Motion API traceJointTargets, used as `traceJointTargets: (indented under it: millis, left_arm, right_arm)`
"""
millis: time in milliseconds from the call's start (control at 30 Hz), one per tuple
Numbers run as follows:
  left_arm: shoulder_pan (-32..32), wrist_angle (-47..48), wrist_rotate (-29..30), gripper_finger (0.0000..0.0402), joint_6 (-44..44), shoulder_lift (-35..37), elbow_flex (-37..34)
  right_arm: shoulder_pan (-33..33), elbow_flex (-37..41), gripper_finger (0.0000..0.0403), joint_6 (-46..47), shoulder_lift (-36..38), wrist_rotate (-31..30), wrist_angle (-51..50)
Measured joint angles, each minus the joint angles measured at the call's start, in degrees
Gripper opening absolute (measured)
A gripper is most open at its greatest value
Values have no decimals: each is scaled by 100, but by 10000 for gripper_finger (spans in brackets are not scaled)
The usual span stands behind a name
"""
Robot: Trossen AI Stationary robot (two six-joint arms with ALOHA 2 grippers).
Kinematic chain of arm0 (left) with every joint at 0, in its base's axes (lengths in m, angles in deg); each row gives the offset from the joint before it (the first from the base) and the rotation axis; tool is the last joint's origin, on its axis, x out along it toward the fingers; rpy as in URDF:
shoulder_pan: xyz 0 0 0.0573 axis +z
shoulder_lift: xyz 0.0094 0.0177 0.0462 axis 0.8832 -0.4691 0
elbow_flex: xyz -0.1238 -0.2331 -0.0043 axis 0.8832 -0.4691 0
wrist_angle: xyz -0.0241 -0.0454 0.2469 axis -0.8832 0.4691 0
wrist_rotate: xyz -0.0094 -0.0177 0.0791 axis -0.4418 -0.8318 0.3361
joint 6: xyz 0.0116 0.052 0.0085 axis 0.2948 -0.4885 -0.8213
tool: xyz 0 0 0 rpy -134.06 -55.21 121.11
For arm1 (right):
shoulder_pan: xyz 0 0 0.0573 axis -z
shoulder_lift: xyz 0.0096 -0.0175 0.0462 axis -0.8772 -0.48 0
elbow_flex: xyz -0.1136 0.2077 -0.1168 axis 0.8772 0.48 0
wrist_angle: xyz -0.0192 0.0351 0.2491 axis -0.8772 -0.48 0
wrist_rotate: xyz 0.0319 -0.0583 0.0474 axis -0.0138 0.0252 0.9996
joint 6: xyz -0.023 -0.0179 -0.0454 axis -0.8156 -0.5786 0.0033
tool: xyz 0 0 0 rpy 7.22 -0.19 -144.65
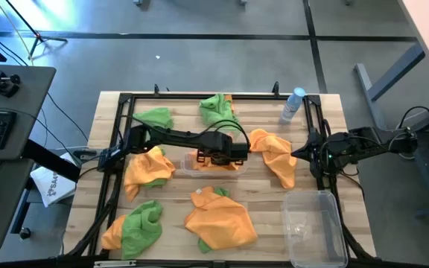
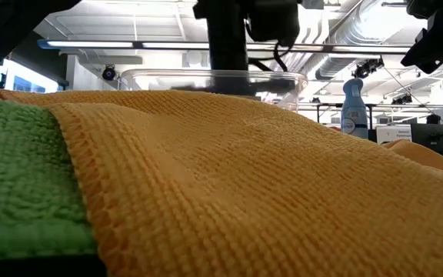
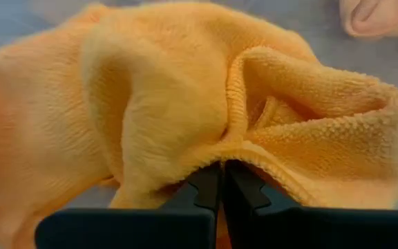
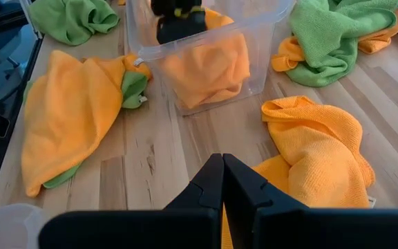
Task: Sort microfiber towel by color & place in baskets
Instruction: Put the yellow microfiber cloth into the top transparent bin
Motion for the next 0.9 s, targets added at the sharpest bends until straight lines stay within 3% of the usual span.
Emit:
traceJointTargets:
  millis: [267, 667, 900]
  left_arm:
    - [-41, -31, -167, 18, 242, -344, 0]
    - [-34, -32, -303, 116, -29, -347, -30]
    - [-36, 286, -12, 125, -118, 134, 102]
  right_arm:
    - [0, 0, 0, -85, 0, -2, -28]
    - [0, 0, 0, -76, 0, -2, -28]
    - [0, 0, 0, -85, 0, -2, -29]
